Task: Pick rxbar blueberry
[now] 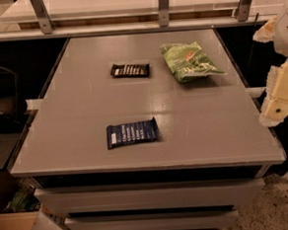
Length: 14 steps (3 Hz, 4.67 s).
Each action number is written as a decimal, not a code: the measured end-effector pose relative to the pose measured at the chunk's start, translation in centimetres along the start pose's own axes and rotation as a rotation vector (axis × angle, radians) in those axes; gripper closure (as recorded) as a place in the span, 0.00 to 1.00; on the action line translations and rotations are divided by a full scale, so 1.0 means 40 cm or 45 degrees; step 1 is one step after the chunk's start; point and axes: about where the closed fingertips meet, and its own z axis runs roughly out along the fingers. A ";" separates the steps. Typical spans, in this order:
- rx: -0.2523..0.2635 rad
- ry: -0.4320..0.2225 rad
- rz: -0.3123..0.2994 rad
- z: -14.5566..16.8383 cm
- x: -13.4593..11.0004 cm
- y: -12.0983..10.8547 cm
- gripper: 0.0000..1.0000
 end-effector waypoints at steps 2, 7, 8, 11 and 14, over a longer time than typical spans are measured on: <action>-0.022 -0.006 -0.106 0.043 -0.050 0.000 0.00; -0.382 -0.088 -0.785 0.382 -0.411 0.140 0.00; -0.415 -0.119 -0.818 0.415 -0.450 0.154 0.00; -0.471 -0.209 -0.912 0.455 -0.548 0.225 0.17; -0.505 -0.225 -0.922 0.455 -0.567 0.234 0.87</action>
Offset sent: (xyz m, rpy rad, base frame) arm 0.0228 0.0495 -0.0353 -0.0405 0.0306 0.2026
